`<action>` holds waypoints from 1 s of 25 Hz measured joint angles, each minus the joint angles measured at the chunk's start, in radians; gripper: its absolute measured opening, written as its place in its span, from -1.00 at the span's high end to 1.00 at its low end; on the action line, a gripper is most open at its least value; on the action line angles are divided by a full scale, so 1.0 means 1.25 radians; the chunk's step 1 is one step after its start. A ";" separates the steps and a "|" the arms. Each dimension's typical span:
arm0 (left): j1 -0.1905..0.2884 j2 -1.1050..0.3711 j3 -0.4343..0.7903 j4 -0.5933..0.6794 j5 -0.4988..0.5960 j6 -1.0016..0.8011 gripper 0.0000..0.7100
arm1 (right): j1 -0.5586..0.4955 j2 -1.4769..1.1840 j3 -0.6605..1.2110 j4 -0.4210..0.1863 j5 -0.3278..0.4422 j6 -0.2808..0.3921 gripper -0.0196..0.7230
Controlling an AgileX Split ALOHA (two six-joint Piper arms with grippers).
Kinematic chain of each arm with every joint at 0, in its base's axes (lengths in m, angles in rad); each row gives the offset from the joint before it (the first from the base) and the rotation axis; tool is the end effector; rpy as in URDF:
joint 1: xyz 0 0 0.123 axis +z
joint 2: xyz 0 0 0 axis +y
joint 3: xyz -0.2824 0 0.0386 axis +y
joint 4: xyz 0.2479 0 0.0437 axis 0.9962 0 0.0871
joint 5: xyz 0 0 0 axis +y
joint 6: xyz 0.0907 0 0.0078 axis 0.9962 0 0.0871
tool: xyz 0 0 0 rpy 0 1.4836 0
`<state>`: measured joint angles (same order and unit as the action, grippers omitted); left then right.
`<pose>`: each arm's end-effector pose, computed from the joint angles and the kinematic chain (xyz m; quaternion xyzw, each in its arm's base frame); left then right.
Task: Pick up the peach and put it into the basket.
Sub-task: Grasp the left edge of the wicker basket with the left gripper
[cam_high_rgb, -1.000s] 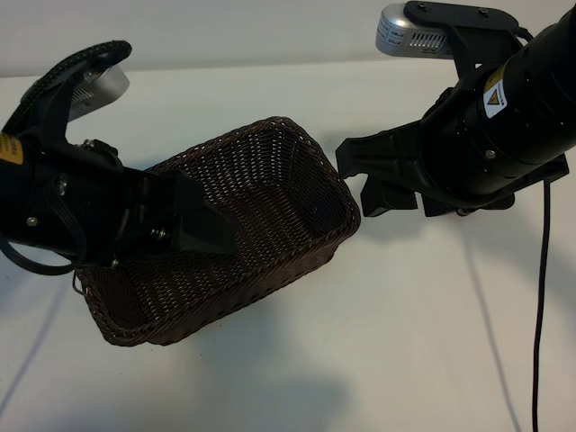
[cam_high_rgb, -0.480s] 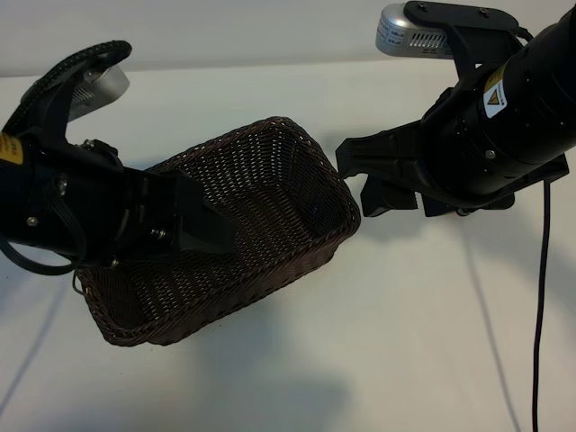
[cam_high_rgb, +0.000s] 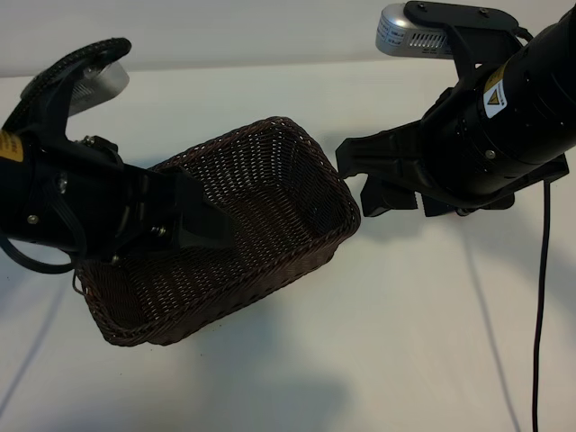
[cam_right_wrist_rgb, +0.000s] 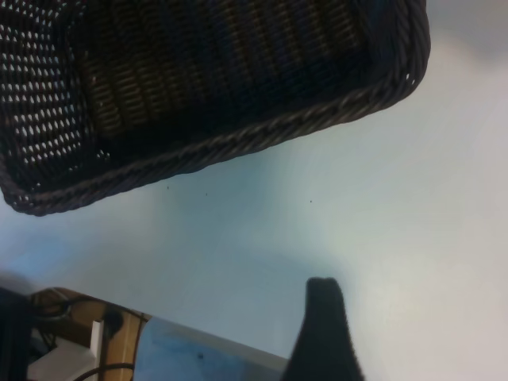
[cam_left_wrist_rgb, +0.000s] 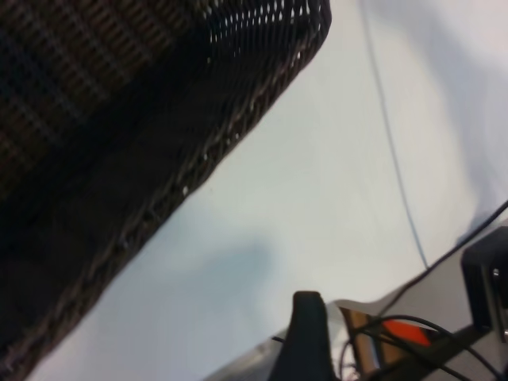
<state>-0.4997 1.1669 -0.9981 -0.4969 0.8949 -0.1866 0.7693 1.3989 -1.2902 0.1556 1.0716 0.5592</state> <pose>0.1837 -0.1389 0.3324 0.0547 0.9297 -0.3106 0.1904 0.1944 0.2055 0.3445 -0.0817 0.9654 0.2045 0.1394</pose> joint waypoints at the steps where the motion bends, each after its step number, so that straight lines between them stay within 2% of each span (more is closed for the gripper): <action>1: 0.000 0.000 0.000 0.005 -0.004 0.003 -0.65 | 0.000 0.000 0.000 0.000 0.000 0.000 -0.49; 7: 0.000 -0.001 0.000 0.070 -0.006 -0.040 -0.65 | 0.000 0.000 0.000 0.000 0.000 0.000 -0.49; 9: 0.000 -0.008 0.000 0.148 0.001 -0.104 -0.65 | 0.000 0.000 0.000 0.000 0.000 0.000 -0.49; 12: 0.000 -0.035 0.005 0.338 0.040 -0.245 -0.65 | 0.000 0.000 0.000 0.000 0.000 0.000 -0.49; 16: 0.000 -0.072 0.048 0.521 0.080 -0.394 -0.65 | 0.000 0.000 0.000 0.000 0.000 0.000 -0.49; 22: 0.003 -0.079 0.188 0.565 0.036 -0.491 -0.65 | 0.000 0.000 0.000 0.000 0.000 0.000 -0.49; 25: 0.038 -0.079 0.236 0.579 -0.018 -0.544 -0.65 | 0.000 0.000 0.000 0.000 0.000 0.000 -0.49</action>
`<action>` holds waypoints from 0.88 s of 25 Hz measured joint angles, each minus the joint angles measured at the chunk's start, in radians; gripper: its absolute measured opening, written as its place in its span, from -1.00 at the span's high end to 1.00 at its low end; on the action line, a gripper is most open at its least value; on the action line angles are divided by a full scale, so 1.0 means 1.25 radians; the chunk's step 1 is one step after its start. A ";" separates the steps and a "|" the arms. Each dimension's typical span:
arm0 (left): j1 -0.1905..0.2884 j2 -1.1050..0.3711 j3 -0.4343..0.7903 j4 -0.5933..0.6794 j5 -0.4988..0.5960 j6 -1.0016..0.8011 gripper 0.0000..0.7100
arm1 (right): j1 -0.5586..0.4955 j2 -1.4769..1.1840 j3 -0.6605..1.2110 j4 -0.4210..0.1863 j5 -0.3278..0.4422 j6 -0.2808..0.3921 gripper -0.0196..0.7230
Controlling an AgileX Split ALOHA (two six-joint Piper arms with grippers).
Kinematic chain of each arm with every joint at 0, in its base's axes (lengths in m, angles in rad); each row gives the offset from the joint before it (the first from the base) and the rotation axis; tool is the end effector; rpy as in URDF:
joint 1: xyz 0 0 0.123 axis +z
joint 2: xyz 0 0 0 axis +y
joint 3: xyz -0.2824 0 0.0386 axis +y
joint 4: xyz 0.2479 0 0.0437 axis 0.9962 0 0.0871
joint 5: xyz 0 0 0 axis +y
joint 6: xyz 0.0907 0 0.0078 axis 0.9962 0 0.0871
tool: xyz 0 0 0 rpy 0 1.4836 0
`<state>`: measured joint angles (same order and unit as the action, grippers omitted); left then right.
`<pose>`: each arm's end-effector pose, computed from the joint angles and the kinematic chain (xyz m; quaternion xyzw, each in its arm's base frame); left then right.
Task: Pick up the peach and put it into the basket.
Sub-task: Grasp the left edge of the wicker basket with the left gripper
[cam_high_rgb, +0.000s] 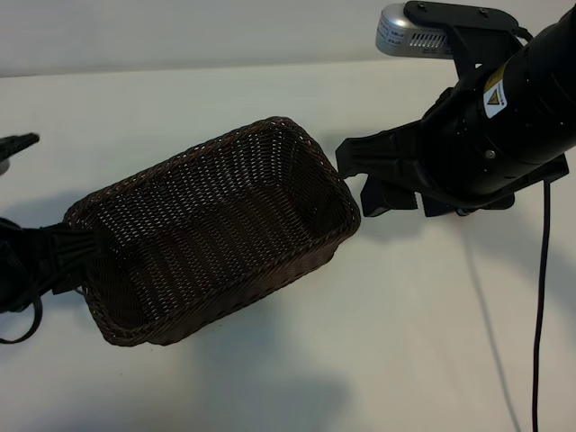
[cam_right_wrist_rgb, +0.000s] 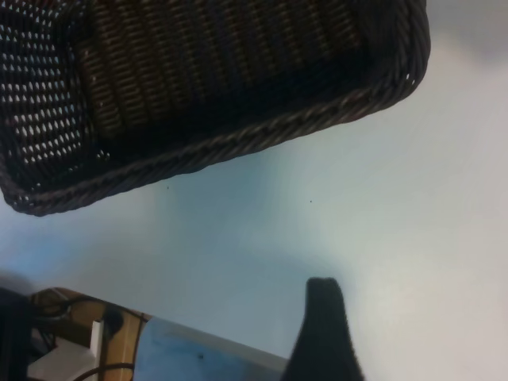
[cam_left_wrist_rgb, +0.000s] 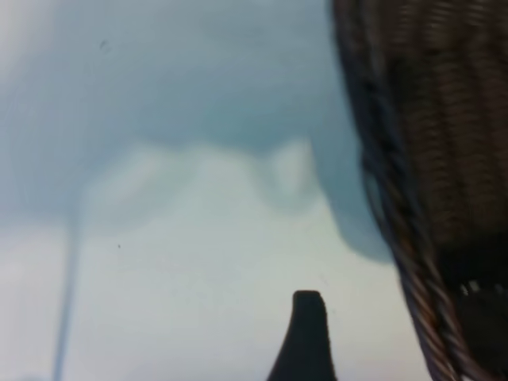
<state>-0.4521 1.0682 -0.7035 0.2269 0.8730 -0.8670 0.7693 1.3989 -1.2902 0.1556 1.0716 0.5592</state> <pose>0.1710 -0.0656 0.2600 -0.1482 0.9618 -0.0480 0.2251 0.1944 0.2055 0.3445 -0.0817 0.9654 0.2045 0.1394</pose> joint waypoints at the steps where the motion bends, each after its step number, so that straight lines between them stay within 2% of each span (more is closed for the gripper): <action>1: 0.019 0.000 0.008 0.001 -0.015 -0.006 -0.65 | 0.000 0.000 0.000 0.000 0.000 0.000 -0.49; 5: 0.102 0.008 0.011 -0.016 -0.052 0.027 -0.65 | 0.000 0.000 0.000 0.000 0.000 0.000 -0.49; 8: 0.162 0.038 0.011 -0.099 -0.078 0.120 -0.65 | 0.000 0.000 0.000 0.000 0.000 0.000 -0.49; 12: 0.218 0.107 0.011 -0.198 -0.123 0.234 -0.65 | 0.000 0.000 0.000 0.000 0.000 0.000 -0.49; 16: 0.233 0.171 0.011 -0.226 -0.161 0.262 -0.65 | 0.000 0.000 0.000 0.000 0.000 0.000 -0.49; 22: 0.232 0.275 0.011 -0.279 -0.242 0.288 -0.65 | 0.000 0.000 0.000 0.000 0.000 0.000 -0.49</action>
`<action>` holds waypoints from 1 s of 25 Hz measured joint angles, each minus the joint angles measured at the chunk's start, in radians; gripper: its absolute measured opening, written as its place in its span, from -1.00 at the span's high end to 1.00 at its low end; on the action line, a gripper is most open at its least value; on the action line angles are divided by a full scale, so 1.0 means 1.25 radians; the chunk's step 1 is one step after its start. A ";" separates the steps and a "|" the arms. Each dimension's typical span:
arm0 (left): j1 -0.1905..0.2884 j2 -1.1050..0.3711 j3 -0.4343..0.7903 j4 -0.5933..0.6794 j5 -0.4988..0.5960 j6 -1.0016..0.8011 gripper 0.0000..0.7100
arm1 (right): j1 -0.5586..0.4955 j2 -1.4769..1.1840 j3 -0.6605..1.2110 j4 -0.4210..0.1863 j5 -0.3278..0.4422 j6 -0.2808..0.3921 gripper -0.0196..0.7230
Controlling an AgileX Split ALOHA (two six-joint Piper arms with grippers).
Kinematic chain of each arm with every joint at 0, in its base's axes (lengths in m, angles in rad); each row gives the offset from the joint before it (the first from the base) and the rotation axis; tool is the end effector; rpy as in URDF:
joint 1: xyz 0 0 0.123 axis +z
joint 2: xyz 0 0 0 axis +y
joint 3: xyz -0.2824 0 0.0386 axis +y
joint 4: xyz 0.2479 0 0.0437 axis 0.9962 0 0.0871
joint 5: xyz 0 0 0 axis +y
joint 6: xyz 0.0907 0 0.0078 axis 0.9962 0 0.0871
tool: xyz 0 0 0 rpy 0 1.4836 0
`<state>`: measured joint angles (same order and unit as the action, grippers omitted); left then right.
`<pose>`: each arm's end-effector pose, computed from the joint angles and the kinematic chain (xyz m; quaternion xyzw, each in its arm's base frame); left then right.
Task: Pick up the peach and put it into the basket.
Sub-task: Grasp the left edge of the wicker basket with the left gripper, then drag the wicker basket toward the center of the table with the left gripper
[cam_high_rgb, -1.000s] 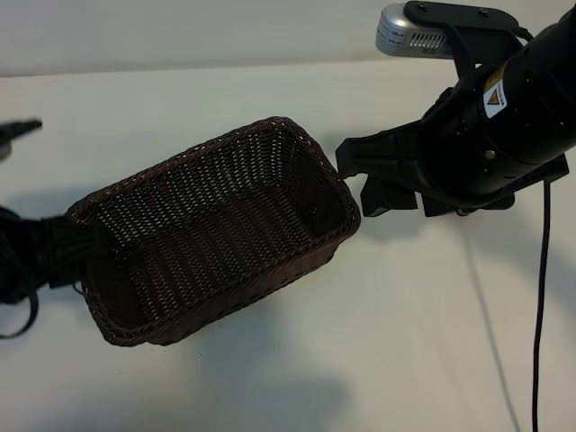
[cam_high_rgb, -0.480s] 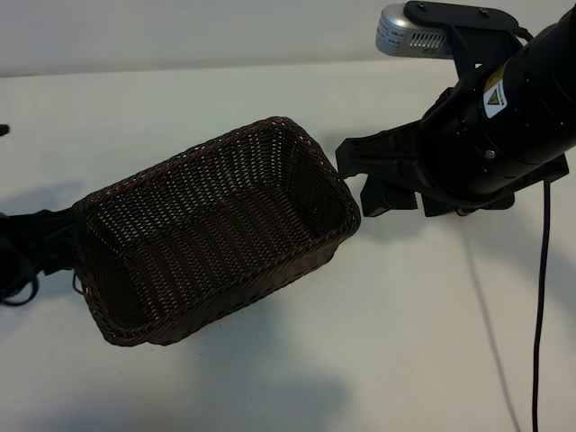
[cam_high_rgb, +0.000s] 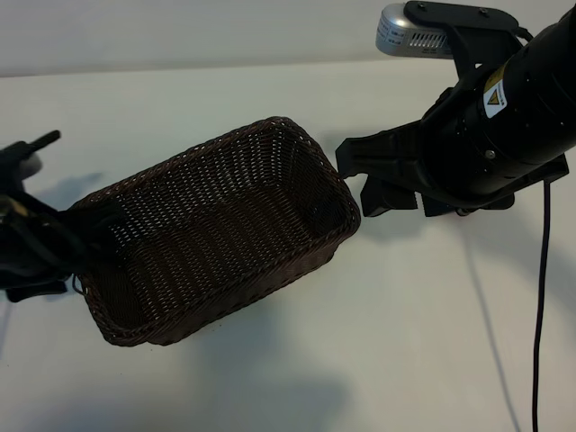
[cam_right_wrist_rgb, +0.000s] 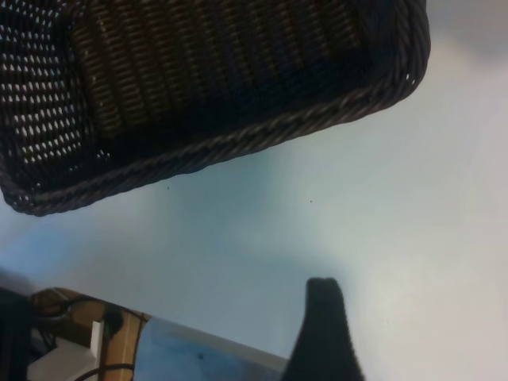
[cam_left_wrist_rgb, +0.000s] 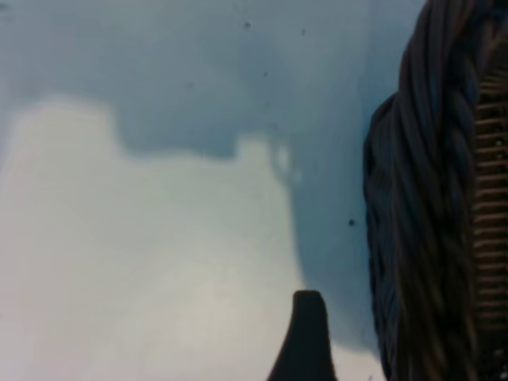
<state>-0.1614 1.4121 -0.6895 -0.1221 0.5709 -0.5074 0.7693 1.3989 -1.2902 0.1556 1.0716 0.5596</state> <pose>0.2368 -0.0446 0.1920 -0.2128 0.9593 -0.0988 0.1572 0.1944 0.2055 0.3445 -0.0815 0.9654 0.2046 0.1394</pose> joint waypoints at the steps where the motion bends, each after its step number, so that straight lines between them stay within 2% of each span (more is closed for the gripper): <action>1: 0.000 0.018 0.000 -0.015 -0.010 0.013 -0.65 | 0.000 0.000 0.000 0.000 0.000 0.000 -0.49; 6: 0.000 0.088 0.000 -0.076 -0.046 0.064 -0.65 | 0.000 0.000 0.000 0.000 0.000 0.000 -0.49; 12: 0.000 0.142 0.000 -0.083 -0.081 0.070 -0.65 | 0.000 0.000 0.000 0.000 0.000 0.000 -0.49; 15: 0.000 0.148 0.002 -0.087 -0.088 0.069 -0.57 | 0.000 0.000 0.000 0.000 0.000 0.000 -0.49; 19: 0.000 0.149 0.002 -0.087 -0.095 0.069 -0.12 | 0.000 0.000 0.000 0.000 0.000 0.000 -0.49; 23: 0.000 0.150 0.002 -0.089 -0.109 0.063 0.54 | 0.000 0.000 0.000 0.000 0.000 0.000 -0.49; 25: 0.000 0.150 0.002 -0.094 -0.109 0.066 0.59 | 0.000 0.000 0.000 0.000 0.000 0.000 -0.49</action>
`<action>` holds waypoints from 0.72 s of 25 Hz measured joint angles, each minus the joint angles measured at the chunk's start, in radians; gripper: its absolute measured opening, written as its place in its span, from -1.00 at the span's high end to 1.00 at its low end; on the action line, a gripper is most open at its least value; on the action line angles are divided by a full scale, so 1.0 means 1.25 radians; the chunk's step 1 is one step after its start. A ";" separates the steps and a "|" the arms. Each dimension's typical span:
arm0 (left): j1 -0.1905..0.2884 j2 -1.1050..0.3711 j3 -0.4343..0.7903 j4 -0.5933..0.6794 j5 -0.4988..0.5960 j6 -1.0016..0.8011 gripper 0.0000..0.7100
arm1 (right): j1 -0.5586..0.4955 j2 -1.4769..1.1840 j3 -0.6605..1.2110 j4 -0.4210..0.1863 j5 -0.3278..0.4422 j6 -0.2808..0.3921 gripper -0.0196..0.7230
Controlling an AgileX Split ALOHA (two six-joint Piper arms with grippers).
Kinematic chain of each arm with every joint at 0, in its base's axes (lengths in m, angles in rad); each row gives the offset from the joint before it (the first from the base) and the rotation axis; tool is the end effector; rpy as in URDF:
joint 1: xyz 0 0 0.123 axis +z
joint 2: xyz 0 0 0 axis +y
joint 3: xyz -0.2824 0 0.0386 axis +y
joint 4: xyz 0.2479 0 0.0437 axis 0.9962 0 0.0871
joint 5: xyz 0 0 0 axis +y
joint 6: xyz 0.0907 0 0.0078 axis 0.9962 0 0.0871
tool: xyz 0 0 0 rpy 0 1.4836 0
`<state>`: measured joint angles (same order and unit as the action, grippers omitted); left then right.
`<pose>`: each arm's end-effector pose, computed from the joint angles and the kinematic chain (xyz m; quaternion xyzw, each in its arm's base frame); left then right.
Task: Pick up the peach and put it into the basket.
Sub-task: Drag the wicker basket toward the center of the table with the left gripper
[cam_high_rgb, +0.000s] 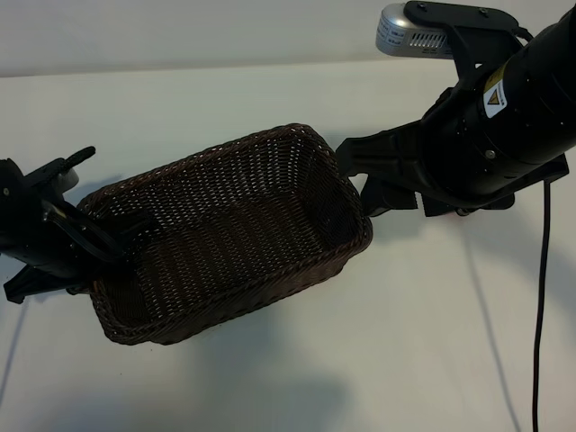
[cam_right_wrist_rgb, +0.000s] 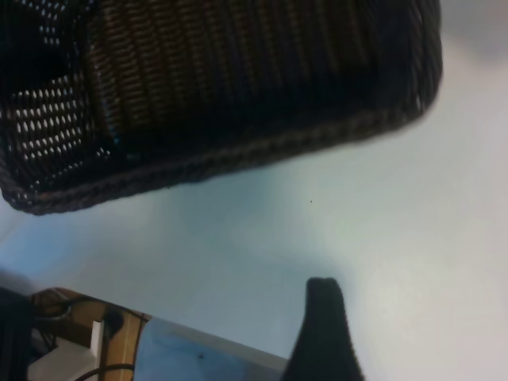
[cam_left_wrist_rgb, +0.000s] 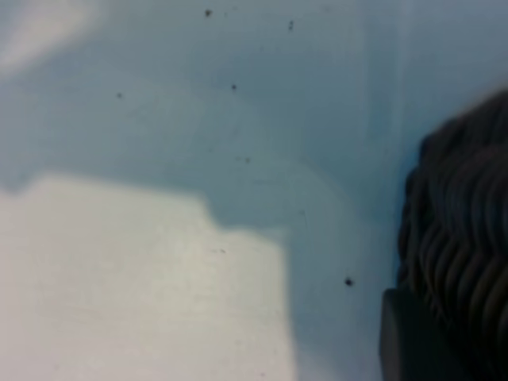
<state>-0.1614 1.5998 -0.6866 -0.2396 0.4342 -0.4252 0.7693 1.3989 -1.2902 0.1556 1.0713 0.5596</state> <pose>0.2565 -0.0510 0.1487 -0.2275 0.9593 -0.1080 0.1278 0.1945 0.2055 0.3445 -0.0815 0.9654 0.2047 0.1395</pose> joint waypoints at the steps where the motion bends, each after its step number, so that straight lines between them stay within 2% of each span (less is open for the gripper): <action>1: 0.000 0.000 0.000 -0.002 0.001 0.000 0.59 | 0.000 0.000 0.000 0.000 0.000 0.000 -0.49; 5: 0.000 0.000 0.000 -0.030 0.002 0.026 0.60 | 0.000 0.000 0.000 0.000 0.000 0.000 -0.49; 9: 0.000 -0.016 0.002 -0.113 0.002 0.104 0.60 | 0.000 0.000 0.000 0.000 0.000 0.000 -0.49; 18: 0.000 -0.144 0.003 -0.177 0.022 0.197 0.60 | 0.000 0.000 0.000 0.000 0.000 0.000 -0.49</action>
<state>-0.1614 1.4193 -0.6833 -0.4614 0.4616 -0.1789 0.7693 1.3989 -1.2902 0.1556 1.0713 0.5596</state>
